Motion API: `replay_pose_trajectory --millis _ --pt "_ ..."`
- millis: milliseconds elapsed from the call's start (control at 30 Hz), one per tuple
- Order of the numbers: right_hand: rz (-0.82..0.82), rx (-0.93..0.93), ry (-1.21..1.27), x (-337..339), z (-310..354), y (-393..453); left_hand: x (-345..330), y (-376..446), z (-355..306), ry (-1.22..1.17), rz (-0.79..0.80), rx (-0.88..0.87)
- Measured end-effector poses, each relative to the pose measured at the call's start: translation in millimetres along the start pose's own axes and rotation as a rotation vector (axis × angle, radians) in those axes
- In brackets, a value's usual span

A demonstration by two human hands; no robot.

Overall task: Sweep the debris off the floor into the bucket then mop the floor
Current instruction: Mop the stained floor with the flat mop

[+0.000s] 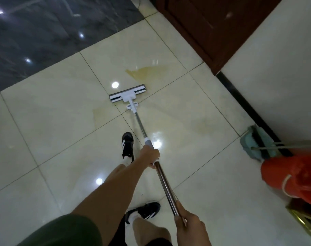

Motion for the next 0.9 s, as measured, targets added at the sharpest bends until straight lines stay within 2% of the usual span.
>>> replay_pose_trajectory --millis 67,267,467,733,900 --pt "0.000 0.015 0.036 6.4 1.3 -3.8 4.2 -4.9 -1.4 -0.064 -0.004 0.005" --pt "-0.040 0.034 0.115 15.5 34.9 5.6 34.8 5.8 -42.2 -0.033 -0.031 -0.096" --pt "0.008 0.110 0.150 16.3 141.5 57.7 99.0 75.6 -117.9 -0.130 -0.099 -0.027" --pt "-0.007 0.177 0.156 27.0 299.2 146.6 176.1 177.6 -252.5 -0.121 -0.146 -0.059" --pt "-0.030 0.207 0.078 31.7 345.4 171.0 183.0 209.9 -299.0 -0.073 -0.122 -0.079"
Point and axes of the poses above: each hand's wrist, its own y-axis towards the middle knuckle, its own x-axis out of the back of the hand, z = x × y, the point moved 9 cm from there along y, towards the middle knuckle, and after that the axes turned 12 degrees about -z, right-handed, at the moved point
